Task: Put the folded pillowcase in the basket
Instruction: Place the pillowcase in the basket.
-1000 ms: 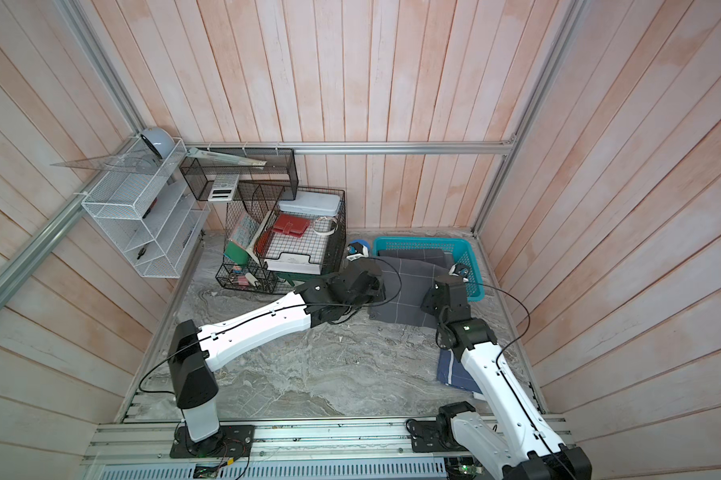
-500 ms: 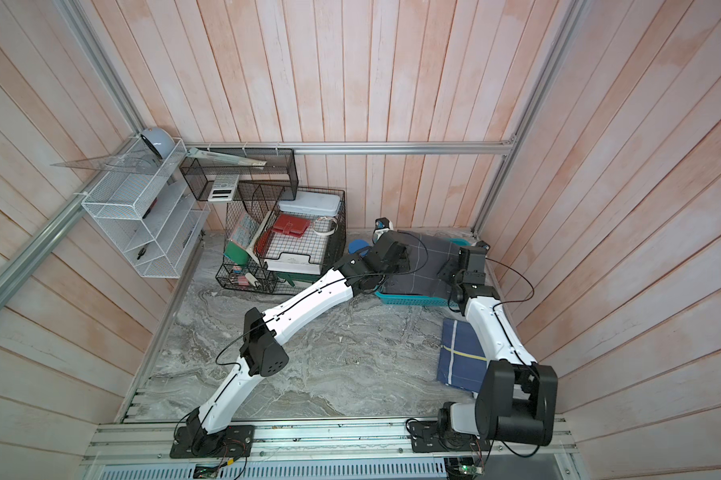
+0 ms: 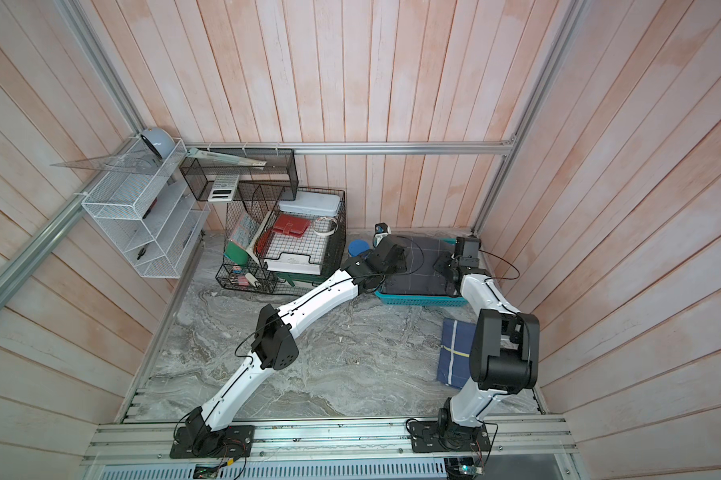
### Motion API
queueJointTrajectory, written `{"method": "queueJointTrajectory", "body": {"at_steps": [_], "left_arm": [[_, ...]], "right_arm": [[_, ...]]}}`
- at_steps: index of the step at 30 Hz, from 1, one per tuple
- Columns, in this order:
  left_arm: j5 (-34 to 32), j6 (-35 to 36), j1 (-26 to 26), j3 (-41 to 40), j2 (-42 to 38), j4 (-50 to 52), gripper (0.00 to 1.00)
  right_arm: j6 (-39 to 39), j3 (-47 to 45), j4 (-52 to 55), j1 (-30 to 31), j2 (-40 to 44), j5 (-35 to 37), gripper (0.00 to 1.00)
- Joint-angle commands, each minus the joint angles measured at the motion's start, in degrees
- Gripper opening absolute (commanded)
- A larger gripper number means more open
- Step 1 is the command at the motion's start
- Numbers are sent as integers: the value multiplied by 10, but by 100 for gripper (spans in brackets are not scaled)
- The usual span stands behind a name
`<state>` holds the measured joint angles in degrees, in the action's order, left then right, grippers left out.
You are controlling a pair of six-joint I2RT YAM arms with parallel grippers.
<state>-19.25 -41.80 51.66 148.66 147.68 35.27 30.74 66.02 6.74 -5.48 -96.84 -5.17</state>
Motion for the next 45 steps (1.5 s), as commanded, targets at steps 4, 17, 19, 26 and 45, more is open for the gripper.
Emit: {"method": "queueJointTrajectory", "body": {"at_steps": [4, 17, 19, 26, 45], "left_arm": [[10, -31, -3, -6, 19, 22, 0], [14, -52, -9, -10, 23, 36, 29], [20, -51, -9, -10, 20, 31, 42], [34, -36, -6, -10, -13, 23, 58], [29, -9, 14, -402, -296, -157, 75]], "right_arm": [[-23, 46, 30, -4, -36, -9, 9], [-36, 133, 120, -4, -105, -11, 42], [-42, 131, 118, -4, -95, -10, 51], [-56, 110, 118, -2, -24, 5, 57], [13, 142, 44, -25, -153, -89, 61]]}}
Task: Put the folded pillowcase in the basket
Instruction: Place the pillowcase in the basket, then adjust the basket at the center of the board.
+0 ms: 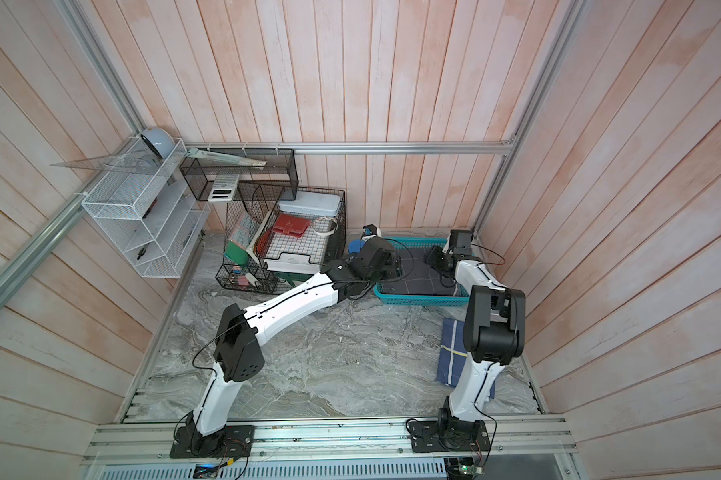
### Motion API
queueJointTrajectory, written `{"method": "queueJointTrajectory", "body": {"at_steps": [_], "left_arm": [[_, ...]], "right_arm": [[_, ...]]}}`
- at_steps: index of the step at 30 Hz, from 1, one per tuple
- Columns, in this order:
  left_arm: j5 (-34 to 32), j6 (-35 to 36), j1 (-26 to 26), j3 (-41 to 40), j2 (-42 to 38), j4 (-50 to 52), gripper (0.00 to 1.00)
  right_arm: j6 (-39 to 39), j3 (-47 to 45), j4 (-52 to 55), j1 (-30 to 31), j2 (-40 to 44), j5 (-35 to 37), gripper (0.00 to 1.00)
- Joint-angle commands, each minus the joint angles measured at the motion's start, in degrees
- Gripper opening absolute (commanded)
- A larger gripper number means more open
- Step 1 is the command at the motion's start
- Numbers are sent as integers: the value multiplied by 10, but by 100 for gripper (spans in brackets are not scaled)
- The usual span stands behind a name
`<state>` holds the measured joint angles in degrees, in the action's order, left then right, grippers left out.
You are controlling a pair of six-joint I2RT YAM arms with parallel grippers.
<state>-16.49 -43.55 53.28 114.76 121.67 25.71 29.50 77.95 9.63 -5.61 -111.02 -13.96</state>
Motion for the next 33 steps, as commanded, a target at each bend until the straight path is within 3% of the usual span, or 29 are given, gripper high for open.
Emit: {"method": "queueJointTrajectory", "body": {"at_steps": [1, 5, 9, 16, 28, 33], "left_arm": [[-1, 8, -3, -91, -52, -74, 75], [-6, -1, -15, -190, -109, -105, 76], [-6, -10, -26, -255, -143, -122, 77], [-15, -6, -30, -339, -208, -151, 79], [-69, -12, -34, -569, -402, -177, 88], [-80, -34, -35, -656, -464, -181, 89]], "right_arm": [[30, 18, 19, -31, -13, 7, 61], [31, -8, 19, -46, -2, 44, 61], [36, -17, 5, -45, 13, 18, 61], [11, -26, 21, -1, 89, 17, 61], [-3, -238, 92, 17, 370, 142, 67], [12, -321, 111, 14, 422, 182, 70]]}}
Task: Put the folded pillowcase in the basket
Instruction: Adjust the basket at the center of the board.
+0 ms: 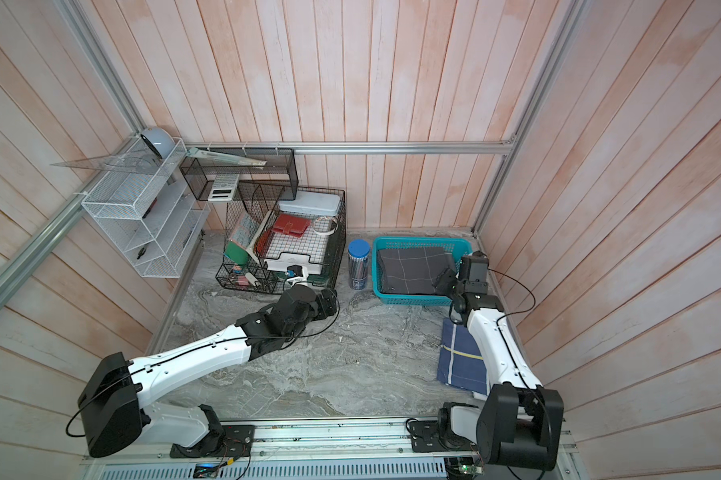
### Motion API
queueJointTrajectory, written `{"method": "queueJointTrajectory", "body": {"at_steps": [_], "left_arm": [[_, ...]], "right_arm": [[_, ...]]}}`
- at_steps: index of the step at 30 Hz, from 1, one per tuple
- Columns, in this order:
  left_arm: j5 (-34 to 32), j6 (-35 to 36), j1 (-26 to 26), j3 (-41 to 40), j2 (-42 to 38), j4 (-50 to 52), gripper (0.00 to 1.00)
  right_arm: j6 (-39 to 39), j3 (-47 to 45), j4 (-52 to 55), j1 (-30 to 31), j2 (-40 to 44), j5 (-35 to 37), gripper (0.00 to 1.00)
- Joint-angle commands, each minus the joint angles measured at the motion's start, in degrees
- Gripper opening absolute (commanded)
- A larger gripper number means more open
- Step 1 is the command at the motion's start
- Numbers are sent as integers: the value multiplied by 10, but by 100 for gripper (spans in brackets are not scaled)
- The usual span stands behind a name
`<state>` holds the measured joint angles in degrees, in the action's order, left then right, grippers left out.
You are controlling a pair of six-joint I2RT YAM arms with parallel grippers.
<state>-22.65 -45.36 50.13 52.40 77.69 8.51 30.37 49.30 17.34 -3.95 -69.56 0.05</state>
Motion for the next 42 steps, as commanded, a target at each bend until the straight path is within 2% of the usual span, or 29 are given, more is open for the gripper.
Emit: {"method": "queueJointTrajectory", "body": {"at_steps": [1, 6, 12, 14, 16, 21, 32, 37, 42], "left_arm": [[-19, -20, -4, -47, -36, -9, 90], [-23, -32, -4, -102, -79, -9, 92], [-25, -42, -3, -139, -110, -9, 92], [-25, -46, -3, -147, -117, -10, 92], [-29, -48, -4, -155, -126, -9, 93], [-44, -47, -4, -164, -147, 2, 94], [-54, -49, -5, -161, -145, 7, 95], [-51, -49, -5, -155, -136, 7, 95], [-48, -52, -5, -156, -133, 6, 95]], "right_arm": [[9, -55, 27, -6, 12, 42, 70], [29, -113, 10, -22, 7, 37, 76], [54, -118, 2, -27, -46, 54, 78], [60, -108, 8, -27, -75, 40, 78], [21, -86, 25, -27, -112, -7, 78], [37, -95, 5, -24, -162, -53, 78], [47, -144, -4, 5, -107, -68, 74], [52, -158, 4, -2, -23, -33, 72], [105, -189, 3, -7, 46, 70, 70]]}}
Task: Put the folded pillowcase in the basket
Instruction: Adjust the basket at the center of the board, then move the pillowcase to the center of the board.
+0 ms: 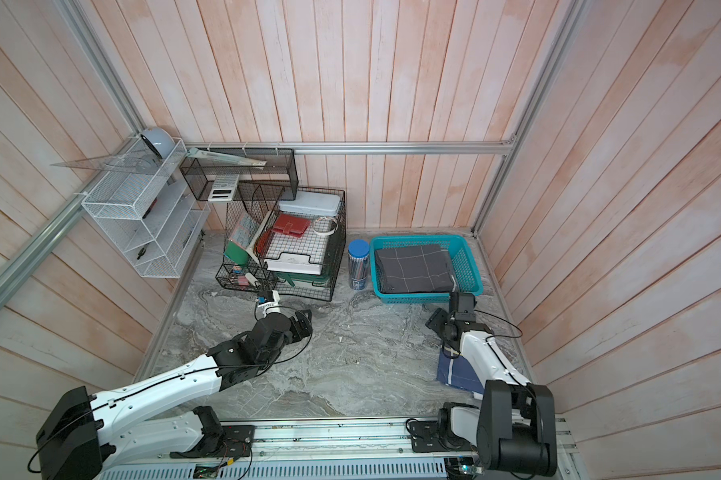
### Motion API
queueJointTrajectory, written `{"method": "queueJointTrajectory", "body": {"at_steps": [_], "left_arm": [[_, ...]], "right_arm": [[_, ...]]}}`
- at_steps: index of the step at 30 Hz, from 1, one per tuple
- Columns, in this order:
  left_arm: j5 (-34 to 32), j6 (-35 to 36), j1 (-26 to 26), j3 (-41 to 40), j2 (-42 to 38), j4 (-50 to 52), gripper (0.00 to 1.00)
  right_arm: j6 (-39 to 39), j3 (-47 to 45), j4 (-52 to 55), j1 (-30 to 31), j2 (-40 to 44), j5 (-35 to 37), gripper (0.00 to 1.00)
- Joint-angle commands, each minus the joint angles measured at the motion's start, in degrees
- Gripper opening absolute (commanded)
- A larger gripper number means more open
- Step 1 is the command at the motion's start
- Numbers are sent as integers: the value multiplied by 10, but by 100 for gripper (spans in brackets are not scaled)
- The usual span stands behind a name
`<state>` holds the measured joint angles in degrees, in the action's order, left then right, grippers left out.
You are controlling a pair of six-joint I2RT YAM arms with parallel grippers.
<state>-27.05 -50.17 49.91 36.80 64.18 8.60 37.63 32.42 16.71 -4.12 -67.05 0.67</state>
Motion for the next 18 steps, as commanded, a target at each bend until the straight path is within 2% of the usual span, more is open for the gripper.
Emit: {"method": "queueJointTrajectory", "body": {"at_steps": [1, 4, 8, 12, 14, 18], "left_arm": [[-4, -4, -3, -1, 2, 5, 95], [-5, -4, -3, -2, -1, 5, 95], [-6, -1, -3, -2, -1, 8, 95], [-10, 1, -3, -2, -4, 12, 95], [-12, -1, -3, -7, -7, 12, 95], [-18, -3, -4, -14, -15, 13, 95]], "right_arm": [[33, -33, -2, -7, 31, 78, 70], [43, -49, -8, -16, 41, 85, 70], [57, -44, -7, -20, 10, 64, 70], [69, -35, 11, -21, -29, 7, 69], [38, -32, 11, -20, -48, -42, 69], [52, -44, -8, -13, -84, -81, 67]]}}
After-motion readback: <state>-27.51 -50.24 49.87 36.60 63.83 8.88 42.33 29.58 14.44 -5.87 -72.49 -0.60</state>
